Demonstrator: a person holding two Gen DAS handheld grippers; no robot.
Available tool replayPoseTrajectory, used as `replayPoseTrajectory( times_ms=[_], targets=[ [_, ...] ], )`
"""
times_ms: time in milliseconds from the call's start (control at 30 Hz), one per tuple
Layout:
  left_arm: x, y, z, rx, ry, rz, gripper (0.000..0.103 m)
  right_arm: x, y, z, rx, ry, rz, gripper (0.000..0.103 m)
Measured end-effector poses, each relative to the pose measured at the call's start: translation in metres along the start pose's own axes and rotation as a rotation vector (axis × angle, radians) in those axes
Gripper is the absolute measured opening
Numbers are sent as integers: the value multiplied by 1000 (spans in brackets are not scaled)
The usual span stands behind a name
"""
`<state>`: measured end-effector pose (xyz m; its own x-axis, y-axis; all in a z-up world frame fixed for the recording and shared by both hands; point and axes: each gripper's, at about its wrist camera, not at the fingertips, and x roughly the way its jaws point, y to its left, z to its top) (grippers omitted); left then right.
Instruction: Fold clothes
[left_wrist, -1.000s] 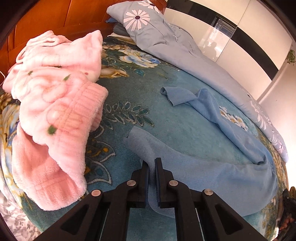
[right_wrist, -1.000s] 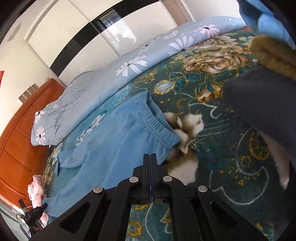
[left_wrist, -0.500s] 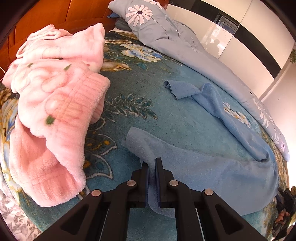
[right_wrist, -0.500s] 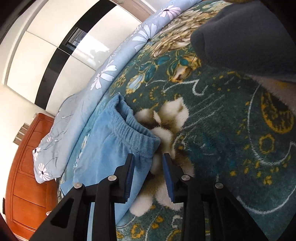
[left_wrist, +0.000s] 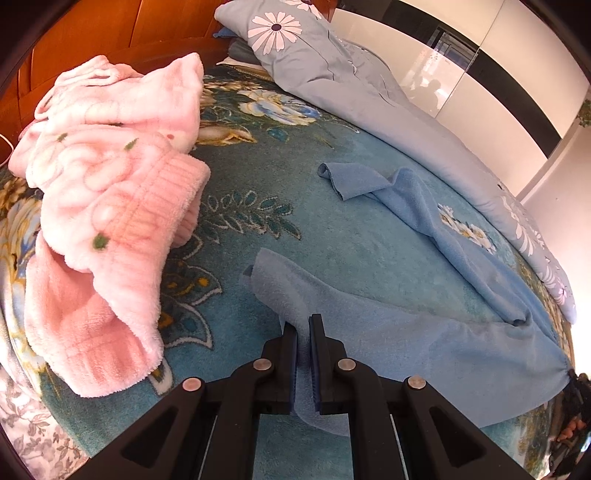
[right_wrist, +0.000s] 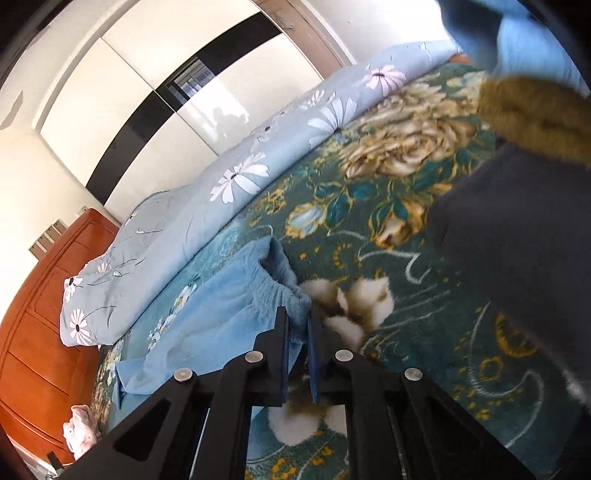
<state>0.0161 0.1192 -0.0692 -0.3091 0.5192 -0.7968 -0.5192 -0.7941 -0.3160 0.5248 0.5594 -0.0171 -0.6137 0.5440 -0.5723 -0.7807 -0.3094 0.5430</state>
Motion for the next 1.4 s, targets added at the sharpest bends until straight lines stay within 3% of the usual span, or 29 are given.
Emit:
replayPoseTrajectory(
  times_ms=[100, 267, 367, 467, 567, 733, 833, 867, 933, 1000, 1067, 1133, 1200, 1233, 1300, 1400],
  targets=[
    [-1, -11, -5, 29, 11, -19, 10, -29, -12, 6, -9, -40, -39, 9],
    [6, -22, -13, 64, 49, -26, 10, -35, -32, -3, -41, -2, -118, 9],
    [-1, -10, -11, 0, 40, -77, 14, -30, -37, -7, -54, 14, -150, 9],
    [-11, 6, -8, -46, 6, -56, 23, -26, -35, -9, -69, 10, -181, 9],
    [-8, 17, -10, -67, 15, -60, 23, -21, -31, -12, -91, 12, -210, 9],
    [13, 13, -17, -102, 63, -91, 24, -24, -24, -15, -102, 10, -184, 10],
    [15, -4, -19, -70, 28, -72, 20, -28, -17, -16, -136, 17, -181, 12],
    [16, -14, -20, -35, 25, -71, 8, -29, -14, -16, -149, 17, -188, 13],
    [16, -42, -24, 72, 11, -41, 6, -32, -8, -18, -169, 12, -198, 13],
    [16, -75, -34, 202, -10, 2, 6, -36, -1, -20, -184, -9, -224, 23],
    [17, -102, -46, 297, -5, -2, 6, -43, 5, -24, -195, -51, -271, 47],
    [20, -128, -60, 393, 7, -21, 12, -48, 15, -30, -225, -68, -266, 51],
    [21, -150, -72, 473, 24, -67, 38, -50, 26, -37, -268, -68, -249, 52],
    [19, -154, -74, 481, 37, -111, 45, -49, 32, -41, -297, -57, -236, 53],
    [13, -159, -78, 484, 60, -204, 48, -44, 42, -49, -350, -32, -209, 54],
    [-2, -151, -75, 465, 6, -169, 54, -34, 50, -59, -391, 3, -191, 54]
  ],
)
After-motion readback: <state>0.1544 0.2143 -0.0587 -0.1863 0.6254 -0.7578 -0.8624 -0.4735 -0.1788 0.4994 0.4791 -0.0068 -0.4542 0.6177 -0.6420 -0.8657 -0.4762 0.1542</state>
